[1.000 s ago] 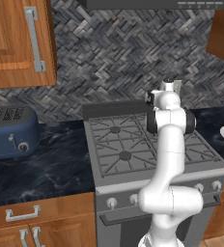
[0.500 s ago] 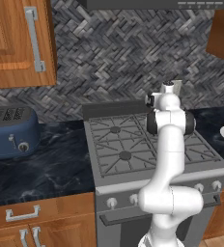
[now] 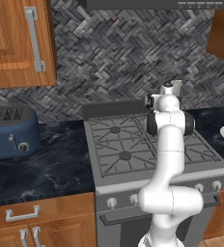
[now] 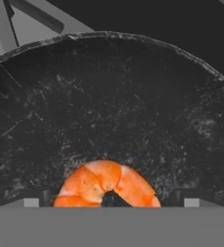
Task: Place the shrimp on the plate and place the bell pepper on the same plate.
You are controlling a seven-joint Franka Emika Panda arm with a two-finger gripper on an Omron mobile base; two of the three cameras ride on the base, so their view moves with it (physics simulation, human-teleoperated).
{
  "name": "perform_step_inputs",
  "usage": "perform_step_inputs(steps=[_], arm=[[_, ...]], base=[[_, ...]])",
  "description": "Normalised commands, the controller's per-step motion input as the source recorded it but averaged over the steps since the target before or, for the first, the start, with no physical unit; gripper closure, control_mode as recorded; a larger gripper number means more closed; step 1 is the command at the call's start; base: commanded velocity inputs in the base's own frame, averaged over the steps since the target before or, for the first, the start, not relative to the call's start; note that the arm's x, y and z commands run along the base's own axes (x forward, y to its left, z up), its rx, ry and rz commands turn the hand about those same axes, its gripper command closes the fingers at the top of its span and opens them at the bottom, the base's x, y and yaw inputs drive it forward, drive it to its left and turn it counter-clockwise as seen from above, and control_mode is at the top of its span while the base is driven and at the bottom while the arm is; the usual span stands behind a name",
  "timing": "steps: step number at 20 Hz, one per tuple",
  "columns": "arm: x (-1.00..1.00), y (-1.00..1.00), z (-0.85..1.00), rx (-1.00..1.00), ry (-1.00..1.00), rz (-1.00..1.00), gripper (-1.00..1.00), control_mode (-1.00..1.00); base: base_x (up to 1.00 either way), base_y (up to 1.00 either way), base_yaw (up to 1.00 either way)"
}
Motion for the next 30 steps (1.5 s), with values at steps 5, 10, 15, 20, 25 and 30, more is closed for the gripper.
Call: perform_step_inputs(steps=[5, 10, 15, 20, 25, 30], arm=[[0.10, -0.06, -0.08, 0.00, 0.00, 0.00, -1.00, -1.00], [0.04, -0.02, -0.21, 0.00, 0.00, 0.00, 1.00, -1.00], [0.00, -0.04, -0.33, 0.00, 0.05, 0.00, 1.00, -1.00], [0.00, -0.12, -0.24, 0.00, 0.12, 0.02, 1.00, -1.00], [0.00, -0.17, 0.00, 0.00, 0.14, 0.09, 1.00, -1.00], [-0.01, -0.19, 0.10, 0.01, 0.06, 0.13, 1.00, -1.00]], base=[[0.00, 0.00, 0.00], [0.00, 0.00, 0.00], [0.00, 0.00, 0.00], [0.00, 0.00, 0.00], [0.00, 0.00, 0.00], [0.00, 0.00, 0.00]])
